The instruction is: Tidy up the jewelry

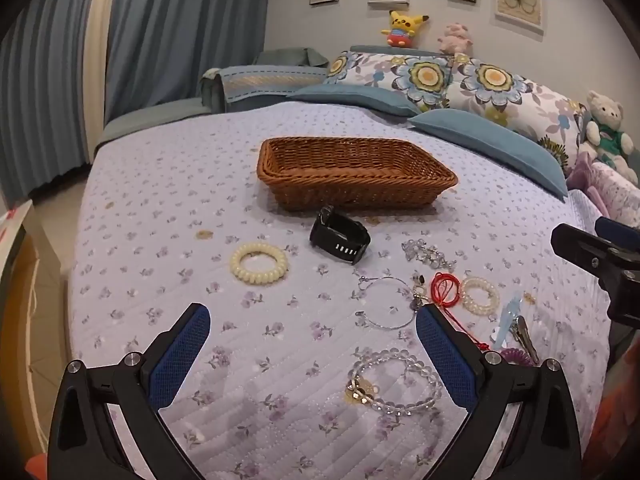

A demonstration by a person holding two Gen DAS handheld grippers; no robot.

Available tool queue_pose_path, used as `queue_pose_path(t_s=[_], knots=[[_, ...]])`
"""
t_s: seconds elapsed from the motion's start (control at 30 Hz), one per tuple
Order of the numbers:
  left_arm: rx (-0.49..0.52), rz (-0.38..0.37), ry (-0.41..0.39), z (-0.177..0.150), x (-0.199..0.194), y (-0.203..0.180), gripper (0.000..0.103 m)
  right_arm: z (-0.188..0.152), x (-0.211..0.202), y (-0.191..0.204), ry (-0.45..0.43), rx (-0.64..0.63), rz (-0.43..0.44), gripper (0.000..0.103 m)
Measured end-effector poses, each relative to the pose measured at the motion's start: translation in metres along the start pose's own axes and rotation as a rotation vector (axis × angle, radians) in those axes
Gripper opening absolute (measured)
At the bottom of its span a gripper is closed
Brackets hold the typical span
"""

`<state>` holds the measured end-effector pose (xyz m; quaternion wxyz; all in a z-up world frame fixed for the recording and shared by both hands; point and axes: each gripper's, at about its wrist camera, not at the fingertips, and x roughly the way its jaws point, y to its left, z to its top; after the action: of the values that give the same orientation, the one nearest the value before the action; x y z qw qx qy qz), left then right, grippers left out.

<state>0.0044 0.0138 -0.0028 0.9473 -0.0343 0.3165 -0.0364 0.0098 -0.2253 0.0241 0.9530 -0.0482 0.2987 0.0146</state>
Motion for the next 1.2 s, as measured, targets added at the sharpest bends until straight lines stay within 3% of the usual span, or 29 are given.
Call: queue_pose_path(t_s=[1.2], knots=[[-0.004,0.020,0.012,-0.0013,0.0045,-0.0008,0.102,-0.0007,0.0058,0.0014,0.017,-0.003,0.008,0.103]])
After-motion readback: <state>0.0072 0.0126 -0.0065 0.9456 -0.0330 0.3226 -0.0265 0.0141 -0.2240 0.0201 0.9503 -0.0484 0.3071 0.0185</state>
